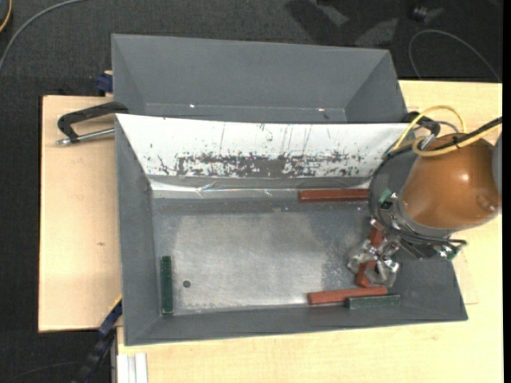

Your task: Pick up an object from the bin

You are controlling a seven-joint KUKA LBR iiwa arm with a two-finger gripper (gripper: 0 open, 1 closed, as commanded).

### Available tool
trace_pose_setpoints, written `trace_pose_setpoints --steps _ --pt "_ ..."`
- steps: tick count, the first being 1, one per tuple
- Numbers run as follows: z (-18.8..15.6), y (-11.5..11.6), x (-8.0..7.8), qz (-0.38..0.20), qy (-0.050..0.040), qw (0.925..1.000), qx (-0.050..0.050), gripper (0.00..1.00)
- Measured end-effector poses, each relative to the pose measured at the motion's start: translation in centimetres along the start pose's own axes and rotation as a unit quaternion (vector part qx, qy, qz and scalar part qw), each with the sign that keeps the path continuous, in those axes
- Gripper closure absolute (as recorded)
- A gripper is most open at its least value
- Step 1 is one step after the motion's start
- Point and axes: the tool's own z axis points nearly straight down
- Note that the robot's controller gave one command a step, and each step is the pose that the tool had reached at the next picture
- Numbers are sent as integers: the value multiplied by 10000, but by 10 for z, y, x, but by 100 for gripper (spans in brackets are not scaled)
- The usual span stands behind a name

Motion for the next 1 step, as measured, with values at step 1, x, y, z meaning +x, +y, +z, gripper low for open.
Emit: trace_pose_setpoints --steps 1 --pt "-176 -11 0 -195 -25 9998 60 100"
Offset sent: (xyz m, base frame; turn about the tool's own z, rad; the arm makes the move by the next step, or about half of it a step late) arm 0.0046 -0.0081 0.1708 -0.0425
